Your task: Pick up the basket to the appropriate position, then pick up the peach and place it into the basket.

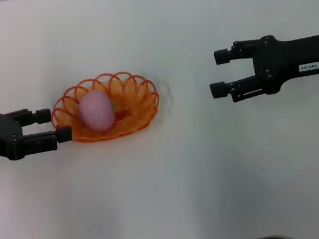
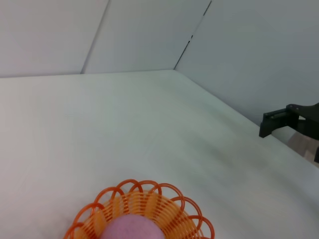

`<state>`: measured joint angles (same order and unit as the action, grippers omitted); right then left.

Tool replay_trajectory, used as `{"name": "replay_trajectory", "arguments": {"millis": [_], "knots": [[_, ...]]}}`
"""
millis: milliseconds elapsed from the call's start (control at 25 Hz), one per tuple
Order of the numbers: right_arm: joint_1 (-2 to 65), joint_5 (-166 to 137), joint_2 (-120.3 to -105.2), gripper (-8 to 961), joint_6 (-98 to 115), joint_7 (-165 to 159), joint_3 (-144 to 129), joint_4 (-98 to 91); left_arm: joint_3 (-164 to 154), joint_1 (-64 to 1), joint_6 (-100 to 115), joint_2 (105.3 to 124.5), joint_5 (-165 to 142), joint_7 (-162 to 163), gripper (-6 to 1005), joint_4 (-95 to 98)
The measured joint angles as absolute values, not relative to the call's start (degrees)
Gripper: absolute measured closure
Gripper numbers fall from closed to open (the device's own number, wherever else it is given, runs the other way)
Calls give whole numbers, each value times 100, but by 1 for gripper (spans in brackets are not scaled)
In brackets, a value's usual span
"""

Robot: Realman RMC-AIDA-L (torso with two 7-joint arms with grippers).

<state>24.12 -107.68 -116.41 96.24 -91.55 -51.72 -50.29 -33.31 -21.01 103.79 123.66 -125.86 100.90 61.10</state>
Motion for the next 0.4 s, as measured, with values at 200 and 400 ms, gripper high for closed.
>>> {"name": "replay_trajectory", "arguments": {"millis": [200,400], "knots": [[2454,-10856,-11667,22,9598,-9165,-5168,-5029,-3322,-2099,10379,12367,-12578,10090,156,6091],[2452,-10861,-11679,22,9589,-9166,-5167,-5032,-3322,-2093,10379,12373,-12577,10090,156,6084]]}}
